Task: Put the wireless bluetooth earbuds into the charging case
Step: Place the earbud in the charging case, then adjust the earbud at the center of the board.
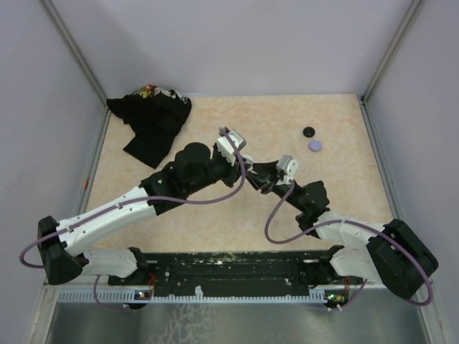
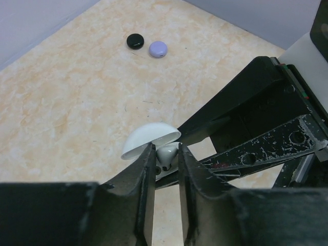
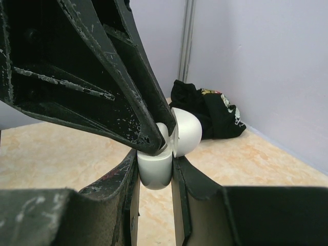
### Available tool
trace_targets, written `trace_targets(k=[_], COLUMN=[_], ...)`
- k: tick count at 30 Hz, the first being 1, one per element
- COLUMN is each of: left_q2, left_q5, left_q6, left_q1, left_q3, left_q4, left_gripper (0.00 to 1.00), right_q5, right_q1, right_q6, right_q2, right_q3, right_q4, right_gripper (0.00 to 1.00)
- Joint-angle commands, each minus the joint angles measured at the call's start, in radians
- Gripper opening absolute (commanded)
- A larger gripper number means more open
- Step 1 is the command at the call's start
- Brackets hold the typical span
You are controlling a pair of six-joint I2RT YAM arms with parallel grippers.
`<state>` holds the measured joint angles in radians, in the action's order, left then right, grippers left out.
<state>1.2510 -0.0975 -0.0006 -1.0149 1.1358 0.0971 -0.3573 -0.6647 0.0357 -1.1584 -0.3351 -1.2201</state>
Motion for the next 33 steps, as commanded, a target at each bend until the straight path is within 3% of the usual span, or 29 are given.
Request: trace_targets(k=[1, 8, 16, 24, 33], left_q2=[0.016, -0.003, -0.074, -0.131, -0.144], left_q5=[-0.009, -0.025, -0.114, -0.282, -0.096], left_q6=[-0.035, -0.106, -0.246, -0.387, -0.488], left_q1=[-0.007, -0.007, -0.005, 0.046, 0.362], left_q3=[0.041, 0.056, 0.076, 0.005, -0.180], left_q4=[0.038, 0.054, 0.191, 0.396, 0.424], left_gripper=[0.32, 0.61, 0.75, 0.81, 0.78], right_q5=[0.005, 0.039, 0.074, 0.089, 0.096], right_q1=[-0.003, -0.003, -0.003, -0.003, -0.003], right_q6=[0.006, 0.013, 0.003, -0.020, -0.040], right_q2=[0.016, 0.006, 0.003, 0.011, 0.008], right_q3=[-0.003, 0.025, 0.065, 0.100, 0.133], right_q4=[-0.114, -0.153, -0.168, -0.158, -0.162], right_gripper=[0.00, 0.00, 0.00, 0.00, 0.00])
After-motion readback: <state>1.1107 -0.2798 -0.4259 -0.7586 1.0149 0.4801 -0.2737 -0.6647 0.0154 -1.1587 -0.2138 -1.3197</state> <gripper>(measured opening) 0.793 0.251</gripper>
